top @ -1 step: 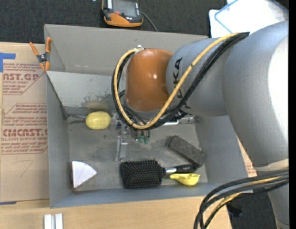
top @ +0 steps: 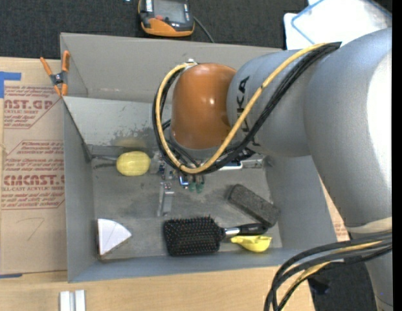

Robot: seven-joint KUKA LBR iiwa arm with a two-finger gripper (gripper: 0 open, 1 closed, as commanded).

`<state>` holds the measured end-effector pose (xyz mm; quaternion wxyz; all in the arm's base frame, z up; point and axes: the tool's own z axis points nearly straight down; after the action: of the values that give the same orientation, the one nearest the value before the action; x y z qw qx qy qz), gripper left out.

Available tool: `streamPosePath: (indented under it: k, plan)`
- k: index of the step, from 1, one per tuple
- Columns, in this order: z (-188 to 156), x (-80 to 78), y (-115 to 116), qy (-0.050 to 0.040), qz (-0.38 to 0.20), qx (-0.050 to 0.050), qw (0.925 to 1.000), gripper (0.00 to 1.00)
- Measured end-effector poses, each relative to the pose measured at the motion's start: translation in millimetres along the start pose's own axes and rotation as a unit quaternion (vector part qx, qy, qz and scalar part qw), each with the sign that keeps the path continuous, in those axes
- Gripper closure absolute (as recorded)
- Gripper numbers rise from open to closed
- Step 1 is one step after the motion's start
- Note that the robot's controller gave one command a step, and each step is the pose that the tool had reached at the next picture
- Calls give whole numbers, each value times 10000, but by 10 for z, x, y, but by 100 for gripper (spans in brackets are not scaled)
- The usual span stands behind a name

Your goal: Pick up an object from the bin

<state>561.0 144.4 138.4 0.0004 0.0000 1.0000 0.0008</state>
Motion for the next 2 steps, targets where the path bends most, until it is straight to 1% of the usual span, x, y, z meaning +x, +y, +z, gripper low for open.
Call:
streamPosePath:
  k: [1,2]
  plan:
    - [654,549,-666,-4,-514,-13,9987,0]
    - [-38,799,-733,-58,-255,-26,9997,0]
